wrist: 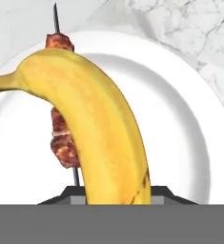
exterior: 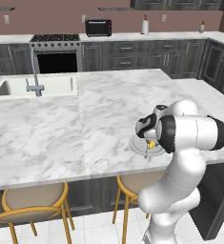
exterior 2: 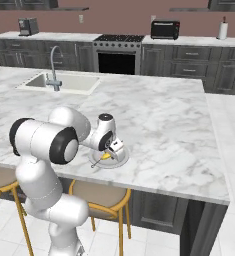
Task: Pick up the banana and kiwi from the fridge and place one fruit on each plate on the dining counter.
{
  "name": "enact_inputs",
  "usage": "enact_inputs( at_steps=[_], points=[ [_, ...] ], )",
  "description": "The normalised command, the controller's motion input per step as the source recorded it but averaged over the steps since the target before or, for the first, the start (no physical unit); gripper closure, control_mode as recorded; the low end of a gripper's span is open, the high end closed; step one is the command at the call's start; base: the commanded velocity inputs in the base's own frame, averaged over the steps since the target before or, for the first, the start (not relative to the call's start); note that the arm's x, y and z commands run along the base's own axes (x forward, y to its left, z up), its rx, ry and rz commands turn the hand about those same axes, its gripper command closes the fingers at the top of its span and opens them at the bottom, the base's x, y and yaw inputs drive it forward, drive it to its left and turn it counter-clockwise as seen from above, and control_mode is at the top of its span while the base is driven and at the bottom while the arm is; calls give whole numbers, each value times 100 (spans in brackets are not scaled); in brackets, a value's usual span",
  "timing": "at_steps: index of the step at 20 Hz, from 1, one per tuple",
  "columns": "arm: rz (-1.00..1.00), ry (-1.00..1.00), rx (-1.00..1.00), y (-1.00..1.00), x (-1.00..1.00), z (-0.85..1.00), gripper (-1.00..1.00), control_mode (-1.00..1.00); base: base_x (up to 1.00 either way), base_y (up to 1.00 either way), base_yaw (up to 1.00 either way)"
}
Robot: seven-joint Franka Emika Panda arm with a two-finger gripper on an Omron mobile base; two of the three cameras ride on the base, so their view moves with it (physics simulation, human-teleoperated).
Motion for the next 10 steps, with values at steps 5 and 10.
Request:
enact_inputs(
  at_steps=[5, 10],
  points=[
    [0, 0, 0, 0, -9, 1, -100, -100, 0, 0, 0],
    [0, 0, 0, 0, -16, 26, -100, -100, 0, 0, 0]
  ],
)
